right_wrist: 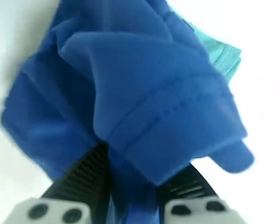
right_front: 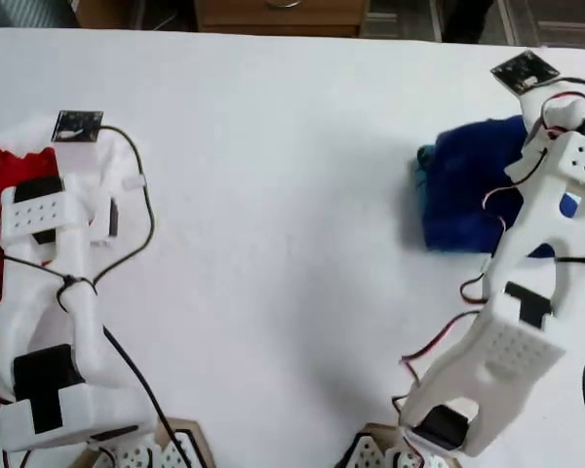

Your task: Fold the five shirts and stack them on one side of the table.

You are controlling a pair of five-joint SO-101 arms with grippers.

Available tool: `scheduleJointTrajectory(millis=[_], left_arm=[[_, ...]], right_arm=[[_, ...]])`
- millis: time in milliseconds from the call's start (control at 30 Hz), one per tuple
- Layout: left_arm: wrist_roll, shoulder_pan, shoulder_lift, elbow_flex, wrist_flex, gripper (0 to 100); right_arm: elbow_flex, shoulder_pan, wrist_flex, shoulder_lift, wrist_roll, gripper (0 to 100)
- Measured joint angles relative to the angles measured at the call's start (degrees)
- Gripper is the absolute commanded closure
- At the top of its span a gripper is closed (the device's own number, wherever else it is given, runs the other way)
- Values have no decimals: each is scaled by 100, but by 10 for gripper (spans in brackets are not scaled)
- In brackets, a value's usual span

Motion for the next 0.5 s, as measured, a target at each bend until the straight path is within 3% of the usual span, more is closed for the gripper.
scheduleJointTrajectory(millis=[500], left_arm=[[0,0,0,0,0,972]], right_arm=[[-3393,-9,-97,3270,35,974]])
